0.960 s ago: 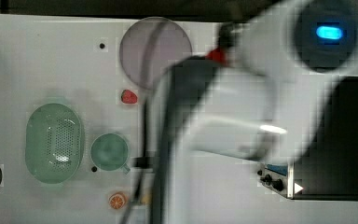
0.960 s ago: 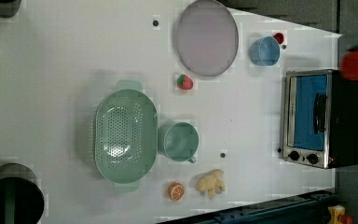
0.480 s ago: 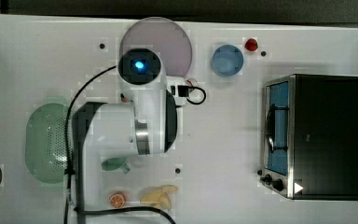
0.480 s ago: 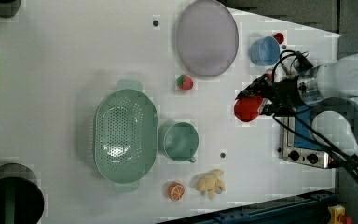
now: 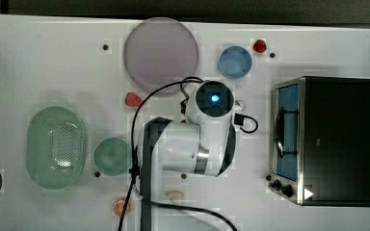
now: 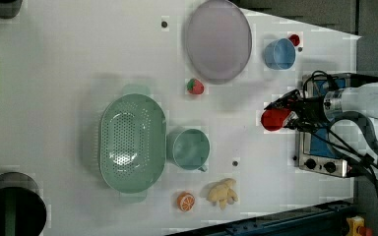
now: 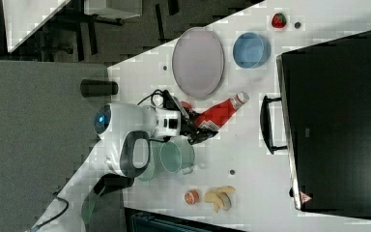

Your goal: Pick Ketchup from oven and place it on table.

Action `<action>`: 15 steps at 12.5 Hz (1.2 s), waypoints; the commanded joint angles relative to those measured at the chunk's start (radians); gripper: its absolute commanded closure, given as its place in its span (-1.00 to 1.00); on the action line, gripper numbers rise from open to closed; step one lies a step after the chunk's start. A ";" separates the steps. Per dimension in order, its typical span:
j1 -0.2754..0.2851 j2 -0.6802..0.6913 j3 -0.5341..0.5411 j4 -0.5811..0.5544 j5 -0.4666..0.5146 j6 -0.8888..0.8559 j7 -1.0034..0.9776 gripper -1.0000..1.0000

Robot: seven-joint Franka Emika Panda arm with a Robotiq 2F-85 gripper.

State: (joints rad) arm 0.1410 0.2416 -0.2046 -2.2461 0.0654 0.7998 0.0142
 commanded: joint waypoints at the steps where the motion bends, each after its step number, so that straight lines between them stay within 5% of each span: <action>1: 0.016 0.038 -0.006 -0.025 0.005 0.086 0.030 -0.23; 2: 0.016 0.059 -0.006 -0.029 0.005 0.104 0.030 -0.26; 5: 0.016 0.098 -0.008 -0.031 0.006 0.174 0.033 -0.93; 6: 0.016 0.085 -0.011 -0.025 0.006 0.179 0.036 -1.00; 11: 0.018 -0.132 -0.012 0.054 0.006 0.008 0.134 -1.00; 15: 0.018 -0.306 -0.011 0.308 -0.008 -0.362 0.134 -1.00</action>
State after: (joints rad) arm 0.1495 0.0143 -0.2001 -1.9922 0.0483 0.4893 0.1230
